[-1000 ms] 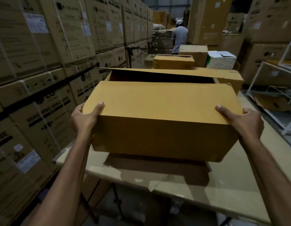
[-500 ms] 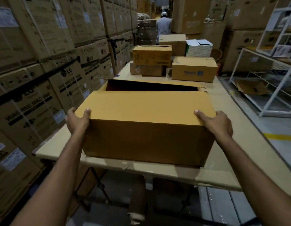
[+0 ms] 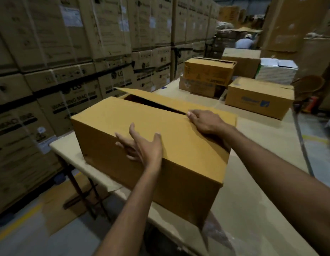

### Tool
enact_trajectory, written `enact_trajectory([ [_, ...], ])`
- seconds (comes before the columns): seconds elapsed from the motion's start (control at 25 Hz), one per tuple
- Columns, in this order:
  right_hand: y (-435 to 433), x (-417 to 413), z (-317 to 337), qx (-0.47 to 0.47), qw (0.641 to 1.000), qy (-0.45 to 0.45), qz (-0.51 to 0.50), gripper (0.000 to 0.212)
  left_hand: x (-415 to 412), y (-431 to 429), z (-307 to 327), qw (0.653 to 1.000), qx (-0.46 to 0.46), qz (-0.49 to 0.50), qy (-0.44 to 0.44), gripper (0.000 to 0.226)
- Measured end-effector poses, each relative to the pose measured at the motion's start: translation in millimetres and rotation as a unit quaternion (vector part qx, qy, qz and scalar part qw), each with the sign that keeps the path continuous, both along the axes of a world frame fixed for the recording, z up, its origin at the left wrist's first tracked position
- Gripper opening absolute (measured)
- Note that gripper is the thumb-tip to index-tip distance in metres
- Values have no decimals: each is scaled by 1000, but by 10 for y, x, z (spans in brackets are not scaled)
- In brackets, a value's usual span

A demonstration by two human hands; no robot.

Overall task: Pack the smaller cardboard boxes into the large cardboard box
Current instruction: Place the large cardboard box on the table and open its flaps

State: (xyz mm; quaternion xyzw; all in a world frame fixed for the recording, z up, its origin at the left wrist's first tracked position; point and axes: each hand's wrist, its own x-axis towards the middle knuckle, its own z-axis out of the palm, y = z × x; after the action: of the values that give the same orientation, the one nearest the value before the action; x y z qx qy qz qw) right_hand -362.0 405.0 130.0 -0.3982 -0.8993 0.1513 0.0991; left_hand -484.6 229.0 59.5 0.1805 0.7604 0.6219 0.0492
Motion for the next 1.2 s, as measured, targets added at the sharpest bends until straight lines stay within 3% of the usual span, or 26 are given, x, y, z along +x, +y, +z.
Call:
enact_trajectory([
  [0.04, 130, -74, -84, -6, 1000, -16, 4, 58, 57, 36, 9, 1000, -12, 21, 9, 72],
  [0.24, 680, -232, -327, 46, 996, 68, -37, 34, 81, 53, 2, 998, -40, 56, 8, 50],
  [0.36, 1019, -278, -397, 18, 994, 40, -102, 60, 170, 84, 18, 996, -20, 87, 8, 53],
  [0.48, 1237, -239, -325, -46, 989, -29, -139, 112, 269, 104, 47, 992, 23, 109, -65, 63],
  [0.6, 1355, -203, -300, -43, 989, -39, -136, 128, 502, 111, 92, 985, 44, 75, -151, 80],
  [0.72, 1240, -188, -231, -31, 990, 10, -141, 121, 649, 8, 131, 984, 46, 70, -158, 86],
  [0.88, 1023, 145, 85, -8, 987, 70, -145, 91, 466, -432, 184, 987, 60, 70, -133, 61],
  [1.0, 801, 525, 387, 10, 986, 115, -121, 83, 529, -811, 312, 990, 74, 38, -113, 61],
  [1.08, 549, 828, 592, 28, 983, 151, -100, 82, 724, -1062, 361, 992, 84, 26, -89, 60],
  [1.2, 88, 1390, 850, 68, 971, 215, -80, 99, 1040, -1469, 415, 992, 119, 18, -26, 63],
])
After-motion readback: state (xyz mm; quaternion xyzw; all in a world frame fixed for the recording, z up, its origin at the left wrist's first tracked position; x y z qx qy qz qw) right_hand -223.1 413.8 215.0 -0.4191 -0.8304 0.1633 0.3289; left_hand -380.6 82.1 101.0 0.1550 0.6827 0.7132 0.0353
